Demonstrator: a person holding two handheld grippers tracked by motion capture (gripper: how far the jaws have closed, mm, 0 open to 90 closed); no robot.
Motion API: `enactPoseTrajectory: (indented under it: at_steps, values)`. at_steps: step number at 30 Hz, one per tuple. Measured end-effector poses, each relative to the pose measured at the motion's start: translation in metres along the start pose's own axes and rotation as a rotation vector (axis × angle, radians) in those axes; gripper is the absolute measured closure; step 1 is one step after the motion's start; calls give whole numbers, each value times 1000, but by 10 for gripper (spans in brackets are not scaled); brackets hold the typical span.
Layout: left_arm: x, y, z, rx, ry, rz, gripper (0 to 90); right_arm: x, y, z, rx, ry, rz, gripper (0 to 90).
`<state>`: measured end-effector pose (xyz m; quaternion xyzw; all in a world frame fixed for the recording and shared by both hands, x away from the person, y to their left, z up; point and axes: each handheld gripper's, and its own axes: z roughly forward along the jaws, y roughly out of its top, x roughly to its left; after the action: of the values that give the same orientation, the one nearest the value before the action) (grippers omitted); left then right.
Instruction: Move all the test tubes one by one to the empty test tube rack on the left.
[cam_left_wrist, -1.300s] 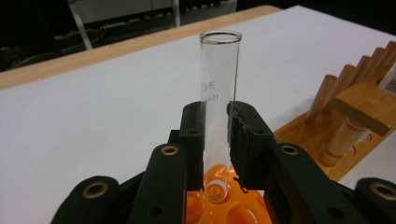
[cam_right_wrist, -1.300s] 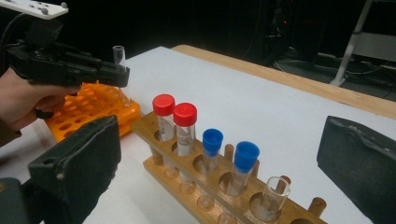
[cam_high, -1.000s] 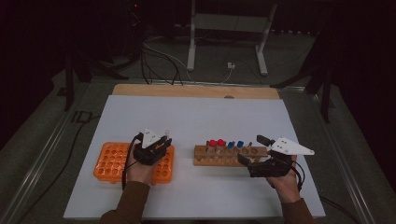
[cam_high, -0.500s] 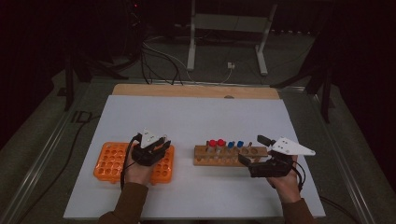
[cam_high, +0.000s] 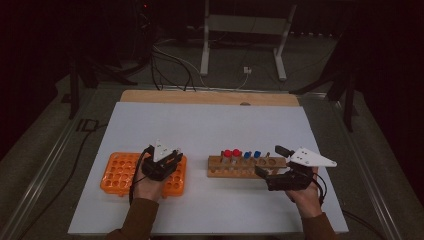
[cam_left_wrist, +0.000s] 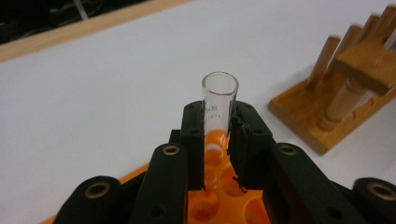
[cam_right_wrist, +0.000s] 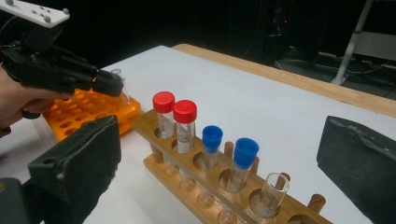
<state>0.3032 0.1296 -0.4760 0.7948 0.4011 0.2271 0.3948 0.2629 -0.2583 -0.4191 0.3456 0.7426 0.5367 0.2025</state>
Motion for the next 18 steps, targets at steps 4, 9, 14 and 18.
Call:
enactPoseTrajectory:
  at_steps: [4,9,14,18]
  values:
    - [2,-1,1,-6,-6,-28,771,-1,0,0,-2,-3,0,2]
    - [5,-3,-4,-50,-21,-75,660,-6,0,-4,-8,-20,12,2]
    - [6,-3,-18,-130,-41,-109,518,-11,-1,-5,-3,-39,24,2]
    - [9,-4,-26,-183,-97,-167,357,-17,-4,-1,23,-56,38,30]
